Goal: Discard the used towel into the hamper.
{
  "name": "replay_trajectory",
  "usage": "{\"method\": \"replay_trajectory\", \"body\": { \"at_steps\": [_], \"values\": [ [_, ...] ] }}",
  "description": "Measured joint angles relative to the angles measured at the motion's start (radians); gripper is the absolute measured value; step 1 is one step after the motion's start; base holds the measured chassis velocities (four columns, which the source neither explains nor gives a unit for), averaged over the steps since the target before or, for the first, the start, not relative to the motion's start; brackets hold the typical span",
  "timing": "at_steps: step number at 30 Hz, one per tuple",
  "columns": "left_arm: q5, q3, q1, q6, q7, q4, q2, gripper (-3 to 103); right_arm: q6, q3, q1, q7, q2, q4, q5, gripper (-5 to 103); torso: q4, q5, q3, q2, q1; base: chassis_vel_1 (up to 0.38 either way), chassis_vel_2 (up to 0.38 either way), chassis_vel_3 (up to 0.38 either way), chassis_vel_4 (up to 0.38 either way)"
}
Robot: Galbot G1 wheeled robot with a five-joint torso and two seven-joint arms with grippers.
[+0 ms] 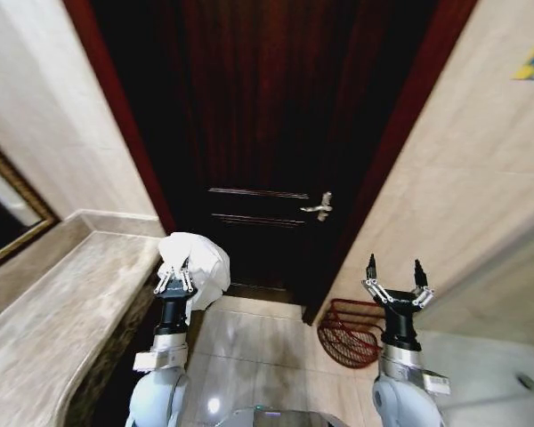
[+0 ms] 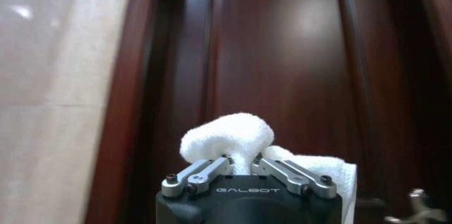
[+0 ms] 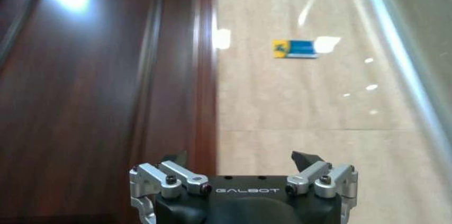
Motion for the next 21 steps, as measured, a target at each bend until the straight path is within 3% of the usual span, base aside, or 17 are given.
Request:
{"method": "replay_trajectory", "body": {
  "at_steps": [21],
  "values": [
    [-0.017,0.003,0.001,-0.001,0.003,-0.007,0.004,6,-0.004,-0.008,0.007,-0.006,0.0,0.004,-0.008,100,0.0001,-0.0001,0.0,0.0,0.0,-0.122,-0.126,-0.122,-0.129]
  ]
}}
